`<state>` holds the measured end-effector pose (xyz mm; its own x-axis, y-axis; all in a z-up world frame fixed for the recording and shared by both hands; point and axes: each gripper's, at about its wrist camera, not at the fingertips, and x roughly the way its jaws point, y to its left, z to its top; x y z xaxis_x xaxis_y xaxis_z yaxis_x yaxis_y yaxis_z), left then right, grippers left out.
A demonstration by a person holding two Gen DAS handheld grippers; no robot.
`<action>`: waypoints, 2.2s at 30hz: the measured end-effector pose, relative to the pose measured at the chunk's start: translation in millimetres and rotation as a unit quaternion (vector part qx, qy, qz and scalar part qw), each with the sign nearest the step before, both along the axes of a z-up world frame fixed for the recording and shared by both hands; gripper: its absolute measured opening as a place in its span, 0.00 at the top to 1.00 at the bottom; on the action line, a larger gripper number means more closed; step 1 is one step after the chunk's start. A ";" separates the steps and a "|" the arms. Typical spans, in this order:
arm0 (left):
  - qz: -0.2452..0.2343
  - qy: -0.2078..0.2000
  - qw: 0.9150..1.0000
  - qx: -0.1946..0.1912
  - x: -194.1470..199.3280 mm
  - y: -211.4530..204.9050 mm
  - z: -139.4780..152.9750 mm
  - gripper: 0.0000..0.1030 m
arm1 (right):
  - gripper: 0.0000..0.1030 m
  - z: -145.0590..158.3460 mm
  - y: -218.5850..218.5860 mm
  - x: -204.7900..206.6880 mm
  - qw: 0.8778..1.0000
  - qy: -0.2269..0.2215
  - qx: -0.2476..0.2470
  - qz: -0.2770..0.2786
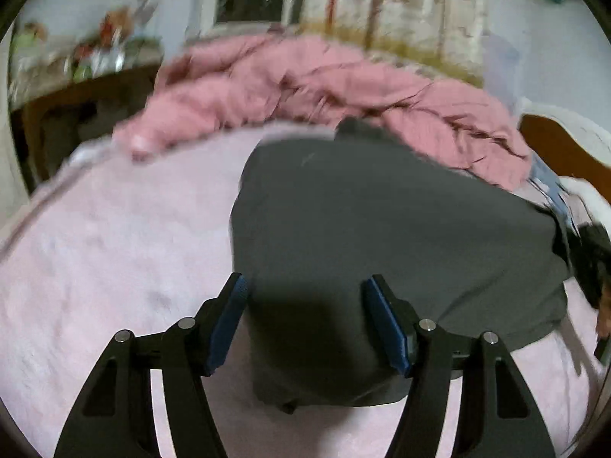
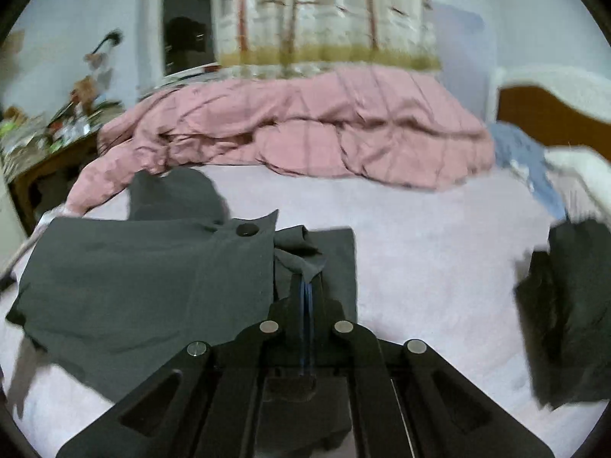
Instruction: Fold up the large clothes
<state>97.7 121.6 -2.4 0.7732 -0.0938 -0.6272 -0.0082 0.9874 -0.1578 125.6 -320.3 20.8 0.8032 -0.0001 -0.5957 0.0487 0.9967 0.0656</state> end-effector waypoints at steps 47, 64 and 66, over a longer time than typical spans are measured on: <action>0.018 -0.094 0.990 0.106 -13.2 -37.4 -2.9 0.49 | 0.99 -72.7 37.6 15.0 0.991 0.070 -0.002 0.117; 0.046 0.077 0.968 -0.234 15.6 62.6 -57.2 0.11 | 0.14 -82.0 -64.0 5.7 0.950 0.144 0.272 0.059; 0.030 0.078 0.971 -0.223 18.8 53.8 -56.4 0.22 | 0.12 -95.9 -57.2 12.8 0.932 0.162 0.306 0.102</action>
